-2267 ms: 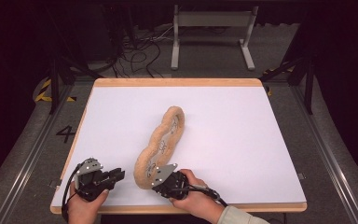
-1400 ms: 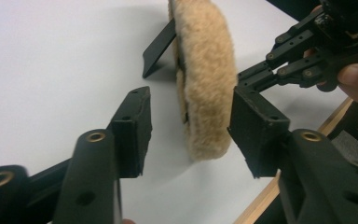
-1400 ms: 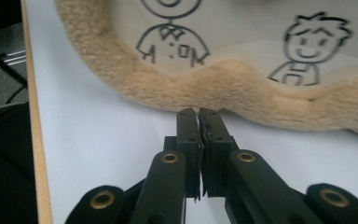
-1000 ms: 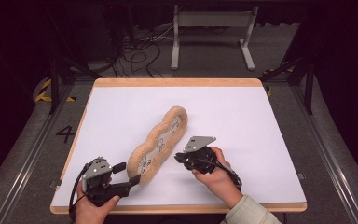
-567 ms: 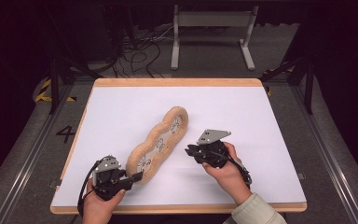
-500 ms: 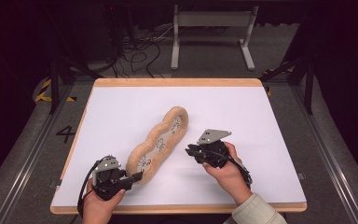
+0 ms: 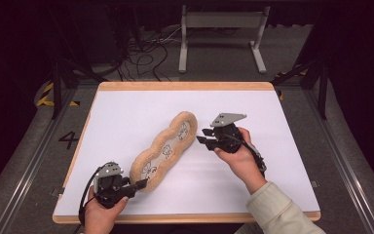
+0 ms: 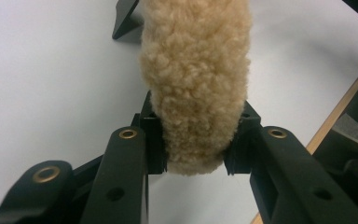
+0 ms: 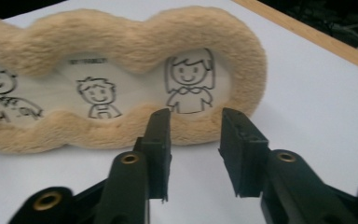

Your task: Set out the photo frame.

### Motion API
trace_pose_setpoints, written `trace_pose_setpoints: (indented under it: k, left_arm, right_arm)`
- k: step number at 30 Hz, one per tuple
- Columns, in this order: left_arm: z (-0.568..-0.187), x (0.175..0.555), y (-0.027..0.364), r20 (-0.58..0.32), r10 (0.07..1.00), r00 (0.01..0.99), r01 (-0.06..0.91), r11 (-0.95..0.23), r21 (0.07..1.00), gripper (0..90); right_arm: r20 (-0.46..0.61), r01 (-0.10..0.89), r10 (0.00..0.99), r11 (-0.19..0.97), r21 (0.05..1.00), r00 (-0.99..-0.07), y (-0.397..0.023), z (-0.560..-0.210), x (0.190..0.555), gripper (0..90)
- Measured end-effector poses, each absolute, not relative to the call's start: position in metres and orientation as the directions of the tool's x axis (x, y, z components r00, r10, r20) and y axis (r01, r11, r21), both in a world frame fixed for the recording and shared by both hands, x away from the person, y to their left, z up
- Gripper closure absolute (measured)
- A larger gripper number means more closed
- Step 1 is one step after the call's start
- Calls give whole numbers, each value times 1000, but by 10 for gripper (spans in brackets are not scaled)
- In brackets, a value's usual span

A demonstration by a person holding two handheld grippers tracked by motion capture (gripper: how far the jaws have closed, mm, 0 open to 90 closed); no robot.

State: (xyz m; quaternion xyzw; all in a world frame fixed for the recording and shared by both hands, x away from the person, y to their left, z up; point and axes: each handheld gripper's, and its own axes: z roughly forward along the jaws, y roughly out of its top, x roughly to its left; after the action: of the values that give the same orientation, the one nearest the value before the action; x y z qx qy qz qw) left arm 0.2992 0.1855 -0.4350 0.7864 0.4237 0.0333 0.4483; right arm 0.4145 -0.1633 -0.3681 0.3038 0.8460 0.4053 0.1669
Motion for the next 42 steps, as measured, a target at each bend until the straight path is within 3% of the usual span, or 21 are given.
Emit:
trace_pose_setpoints:
  k: [3,8,10,21,24,25,28,42]
  left_arm:
    - [-435,299,185,-324,699,638,635,-239,735,672]
    - [-435,299,185,-329,694,641,636,-240,733,672]
    - [-435,299,185,-329,693,641,636,-241,733,671]
    - [-435,300,185,-325,693,643,632,-241,737,670]
    - [-435,299,184,-336,692,639,640,-235,732,670]
    - [-435,299,184,-336,693,638,640,-235,731,670]
    - [-436,300,185,-331,695,639,638,-237,733,671]
    - [-419,303,191,-267,734,624,590,-218,778,673]
  right_arm:
    - [9,434,672,468,770,-741,-165,-370,438,598]
    - [15,442,658,488,753,-752,-161,-374,459,561]
    - [23,442,649,492,750,-760,-158,-381,474,504]
    - [28,421,609,514,747,-793,-149,-407,511,494]
    - [71,419,585,485,768,-808,-151,-413,520,539]
    - [75,416,567,502,759,-821,-150,-413,522,633]
    - [32,387,555,536,750,-831,-147,-409,520,699]
    - [-11,366,580,529,766,-815,-165,-384,495,706]
